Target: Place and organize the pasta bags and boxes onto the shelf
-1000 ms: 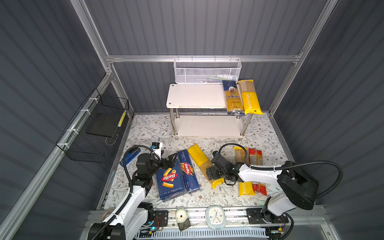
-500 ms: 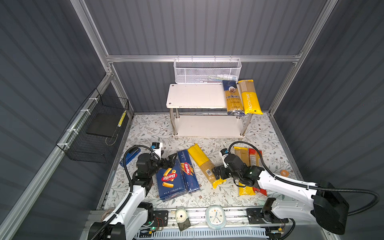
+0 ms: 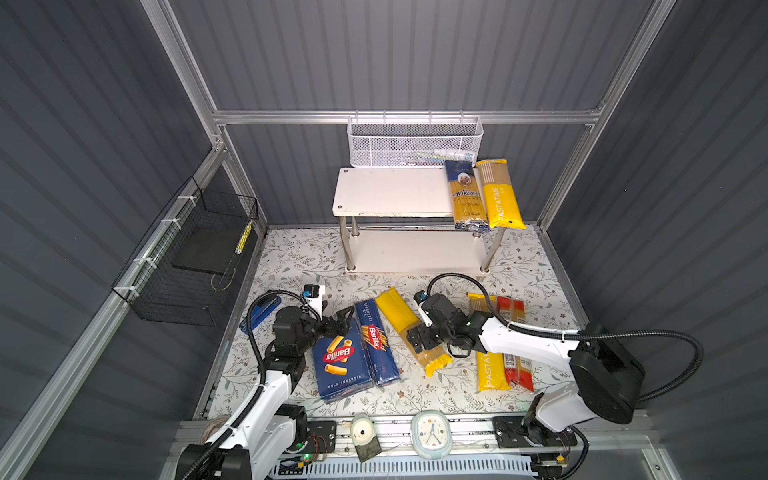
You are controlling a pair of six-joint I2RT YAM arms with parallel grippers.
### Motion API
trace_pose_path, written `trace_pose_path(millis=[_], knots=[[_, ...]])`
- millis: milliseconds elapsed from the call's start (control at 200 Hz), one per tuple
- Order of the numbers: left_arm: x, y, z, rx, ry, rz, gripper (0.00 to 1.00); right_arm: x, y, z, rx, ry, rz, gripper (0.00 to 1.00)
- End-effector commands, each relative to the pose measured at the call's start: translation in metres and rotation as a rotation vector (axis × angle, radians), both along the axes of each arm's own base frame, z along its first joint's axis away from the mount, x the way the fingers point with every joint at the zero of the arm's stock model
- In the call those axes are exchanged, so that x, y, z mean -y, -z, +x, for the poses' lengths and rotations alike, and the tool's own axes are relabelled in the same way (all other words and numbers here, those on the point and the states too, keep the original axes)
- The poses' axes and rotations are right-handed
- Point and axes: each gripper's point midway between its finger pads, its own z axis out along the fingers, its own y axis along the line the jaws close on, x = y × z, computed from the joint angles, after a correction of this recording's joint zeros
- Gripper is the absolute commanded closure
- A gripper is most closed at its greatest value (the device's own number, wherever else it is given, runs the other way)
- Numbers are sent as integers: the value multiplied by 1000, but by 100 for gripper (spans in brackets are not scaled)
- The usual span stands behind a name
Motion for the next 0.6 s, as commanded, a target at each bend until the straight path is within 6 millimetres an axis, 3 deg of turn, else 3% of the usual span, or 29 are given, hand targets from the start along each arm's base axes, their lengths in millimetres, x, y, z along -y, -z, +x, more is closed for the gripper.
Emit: trace_pose_path(millis=[0, 300, 595], knots=[[1, -3, -1, 9, 3, 0, 0, -2, 8, -8, -11, -64, -69, 1], [1, -3, -1, 8, 4, -1, 0, 2, 31, -13, -22, -99, -187, 1], [2, -2, 0, 5, 5, 0, 0, 6, 41, -11, -12, -111, -213, 1]])
